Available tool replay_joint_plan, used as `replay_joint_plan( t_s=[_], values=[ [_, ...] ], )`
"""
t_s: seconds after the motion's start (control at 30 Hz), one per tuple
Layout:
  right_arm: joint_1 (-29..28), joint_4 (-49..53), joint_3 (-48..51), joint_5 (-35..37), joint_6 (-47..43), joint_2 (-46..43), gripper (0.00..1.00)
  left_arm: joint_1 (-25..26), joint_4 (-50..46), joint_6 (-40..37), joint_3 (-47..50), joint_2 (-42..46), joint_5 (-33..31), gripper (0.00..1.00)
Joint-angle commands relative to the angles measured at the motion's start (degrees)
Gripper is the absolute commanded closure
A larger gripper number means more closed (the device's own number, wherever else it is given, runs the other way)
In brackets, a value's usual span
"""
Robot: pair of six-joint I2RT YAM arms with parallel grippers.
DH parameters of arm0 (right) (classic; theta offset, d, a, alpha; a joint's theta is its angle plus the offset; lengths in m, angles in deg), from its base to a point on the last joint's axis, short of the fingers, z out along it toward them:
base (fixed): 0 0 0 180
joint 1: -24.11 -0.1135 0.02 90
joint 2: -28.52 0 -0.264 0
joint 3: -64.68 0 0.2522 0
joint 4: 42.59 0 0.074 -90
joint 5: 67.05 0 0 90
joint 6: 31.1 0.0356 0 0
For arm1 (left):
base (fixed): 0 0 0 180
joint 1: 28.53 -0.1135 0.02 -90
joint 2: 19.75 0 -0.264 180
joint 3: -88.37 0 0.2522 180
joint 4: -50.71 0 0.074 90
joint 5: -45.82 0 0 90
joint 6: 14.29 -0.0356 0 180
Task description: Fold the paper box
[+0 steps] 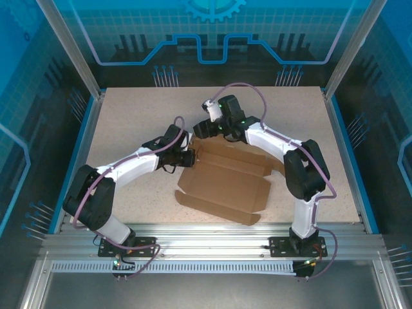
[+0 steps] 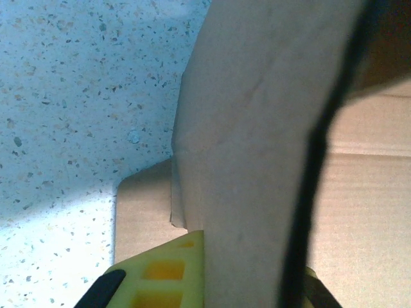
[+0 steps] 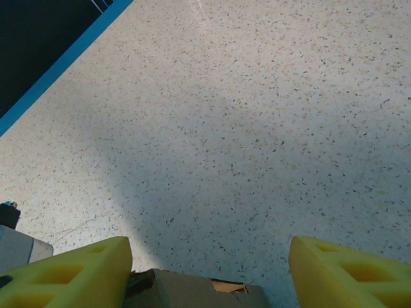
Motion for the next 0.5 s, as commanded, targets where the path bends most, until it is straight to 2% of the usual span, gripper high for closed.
replay_joint_plan(
  t_s=[0.0,0.47],
  values=[
    [0.6,-3.4,2.9,-2.3,1.3,0.6,0.33,1.0,1.4,1.0,-0.8,-0.5,-0.2,0.91],
    [0.9,-5.4,7.5,0.1,-1.4,-0.1,0.33,1.4,0.4,1.2,-1.0,0.5,-1.0,0.85]
  ],
)
